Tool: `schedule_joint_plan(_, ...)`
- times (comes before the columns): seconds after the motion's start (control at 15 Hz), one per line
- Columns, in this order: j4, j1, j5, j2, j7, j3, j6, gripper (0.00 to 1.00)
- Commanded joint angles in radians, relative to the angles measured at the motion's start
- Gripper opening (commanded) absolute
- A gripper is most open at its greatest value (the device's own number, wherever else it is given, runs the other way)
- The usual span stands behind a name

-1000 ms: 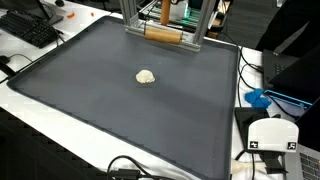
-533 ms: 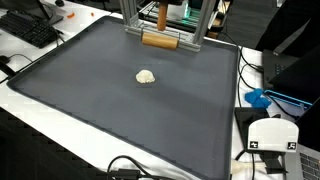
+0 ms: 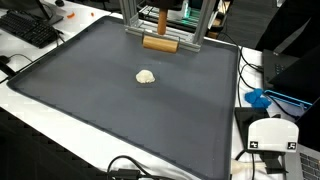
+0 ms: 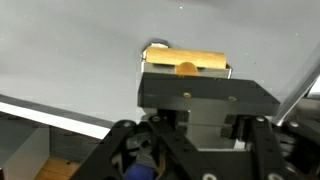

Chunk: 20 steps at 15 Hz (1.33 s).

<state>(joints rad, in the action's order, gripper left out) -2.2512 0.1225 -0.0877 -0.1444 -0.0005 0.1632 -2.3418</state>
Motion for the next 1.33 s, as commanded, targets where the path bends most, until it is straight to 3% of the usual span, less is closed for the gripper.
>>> schedule_joint_plan(0.0, 0.030, -0.002, -0.032, 0.065, 0.057, 0.000, -0.057, 0.35)
schedule_joint_plan(0.47, 0.079, -0.011, -0.188, 0.170, 0.188, -0.021, -0.104, 0.35)
schedule_joint_plan(1.27, 0.136, 0.000, -0.156, 0.269, 0.222, -0.057, -0.072, 0.35)
